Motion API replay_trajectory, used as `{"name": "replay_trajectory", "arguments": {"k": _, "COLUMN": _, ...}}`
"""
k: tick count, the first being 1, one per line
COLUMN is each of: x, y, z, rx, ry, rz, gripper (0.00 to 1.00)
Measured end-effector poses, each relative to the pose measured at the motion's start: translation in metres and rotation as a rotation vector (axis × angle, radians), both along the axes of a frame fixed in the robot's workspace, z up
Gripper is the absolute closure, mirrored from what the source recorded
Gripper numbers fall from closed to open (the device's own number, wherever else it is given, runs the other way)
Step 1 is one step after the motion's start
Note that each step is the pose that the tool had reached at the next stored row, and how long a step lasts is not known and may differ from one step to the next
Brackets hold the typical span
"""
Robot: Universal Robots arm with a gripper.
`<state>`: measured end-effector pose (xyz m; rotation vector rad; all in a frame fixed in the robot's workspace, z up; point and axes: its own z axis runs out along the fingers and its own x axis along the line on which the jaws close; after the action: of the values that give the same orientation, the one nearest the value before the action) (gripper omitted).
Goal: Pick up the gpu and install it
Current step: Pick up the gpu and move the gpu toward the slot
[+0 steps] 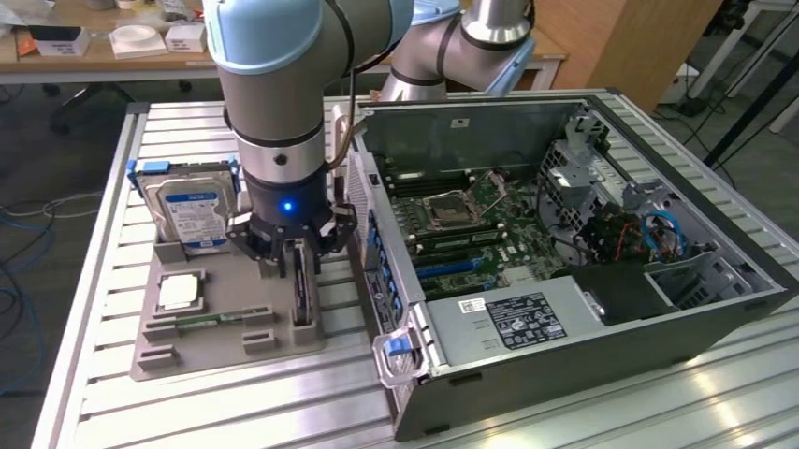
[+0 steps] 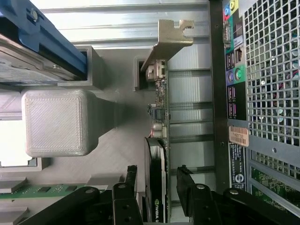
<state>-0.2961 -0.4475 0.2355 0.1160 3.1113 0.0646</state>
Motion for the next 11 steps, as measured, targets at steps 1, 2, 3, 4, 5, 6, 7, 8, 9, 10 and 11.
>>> {"name": "replay_trajectory", "arguments": {"k": 1, "x": 0.0000, "y": 0.0000, "z": -0.0001, "rx": 0.0000, "ry": 0.0000, "rz": 0.000, "gripper": 0.53}}
{"name": "replay_trajectory", "arguments": {"k": 2, "x": 0.0000, "y": 0.0000, "z": -0.0001, "rx": 0.0001, "ry": -0.0001, "rz": 0.000, "gripper": 0.55}}
{"name": "replay_trajectory", "arguments": {"k": 3, "x": 0.0000, "y": 0.0000, "z": -0.0002, "rx": 0.0003, "ry": -0.0001, "rz": 0.000, "gripper": 0.61}}
{"name": "replay_trajectory", "arguments": {"k": 4, "x": 0.0000, "y": 0.0000, "z": -0.0003, "rx": 0.0003, "ry": 0.0000, "rz": 0.000, "gripper": 0.61}}
{"name": "replay_trajectory", "arguments": {"k": 5, "x": 0.0000, "y": 0.0000, "z": -0.0003, "rx": 0.0003, "ry": 0.0000, "rz": 0.000, "gripper": 0.67}}
{"name": "replay_trajectory", "arguments": {"k": 6, "x": 0.0000, "y": 0.0000, "z": -0.0004, "rx": 0.0004, "ry": -0.0001, "rz": 0.000, "gripper": 0.67}}
{"name": "replay_trajectory", "arguments": {"k": 7, "x": 0.0000, "y": 0.0000, "z": -0.0004, "rx": 0.0003, "ry": 0.0000, "rz": 0.000, "gripper": 0.67}}
{"name": "replay_trajectory", "arguments": {"k": 8, "x": -0.0001, "y": 0.0000, "z": -0.0006, "rx": 0.0004, "ry": -0.0001, "rz": 0.000, "gripper": 0.67}}
{"name": "replay_trajectory", "arguments": {"k": 9, "x": -0.0002, "y": 0.0000, "z": -0.0008, "rx": 0.0006, "ry": -0.0004, "rz": 0.000, "gripper": 0.67}}
{"name": "replay_trajectory", "arguments": {"k": 10, "x": -0.0004, "y": 0.0000, "z": -0.0008, "rx": 0.0006, "ry": -0.0004, "rz": 0.000, "gripper": 0.67}}
{"name": "replay_trajectory", "arguments": {"k": 11, "x": -0.0007, "y": 0.0000, "z": -0.0007, "rx": 0.0004, "ry": -0.0002, "rz": 0.000, "gripper": 0.67}}
